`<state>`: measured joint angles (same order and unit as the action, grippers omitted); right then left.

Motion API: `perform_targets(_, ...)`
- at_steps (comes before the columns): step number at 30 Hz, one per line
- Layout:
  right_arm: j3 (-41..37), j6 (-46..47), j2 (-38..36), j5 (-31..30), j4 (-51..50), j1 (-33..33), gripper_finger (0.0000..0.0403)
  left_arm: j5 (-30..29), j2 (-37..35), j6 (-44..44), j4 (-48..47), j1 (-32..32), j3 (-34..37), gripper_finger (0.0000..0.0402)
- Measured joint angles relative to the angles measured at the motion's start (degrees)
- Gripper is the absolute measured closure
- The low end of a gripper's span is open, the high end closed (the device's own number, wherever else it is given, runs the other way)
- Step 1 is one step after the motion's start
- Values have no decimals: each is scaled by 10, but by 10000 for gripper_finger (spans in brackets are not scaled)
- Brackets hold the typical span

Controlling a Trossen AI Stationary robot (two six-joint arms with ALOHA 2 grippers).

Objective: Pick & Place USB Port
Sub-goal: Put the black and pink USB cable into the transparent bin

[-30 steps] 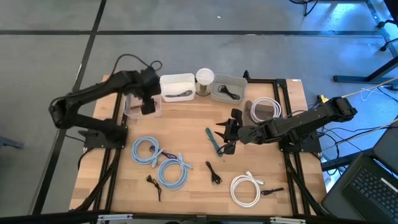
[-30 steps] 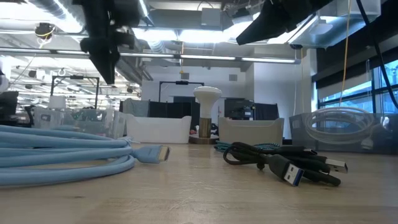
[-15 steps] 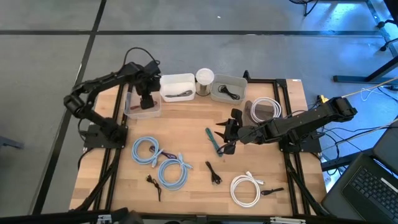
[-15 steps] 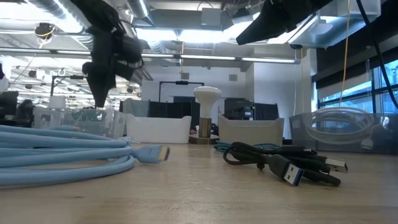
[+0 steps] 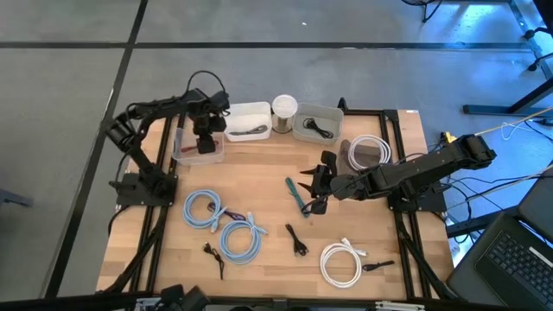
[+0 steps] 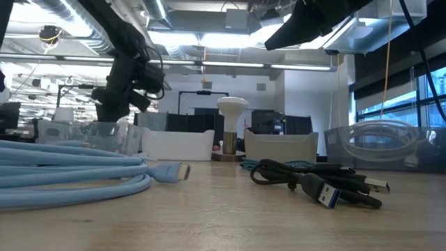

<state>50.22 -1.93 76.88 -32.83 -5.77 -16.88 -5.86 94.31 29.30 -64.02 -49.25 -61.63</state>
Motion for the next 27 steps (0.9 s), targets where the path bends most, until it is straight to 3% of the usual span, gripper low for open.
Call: perform_targets(27,0,0,0,0,0,0,244,-6,55,-10,35,0,16,258)
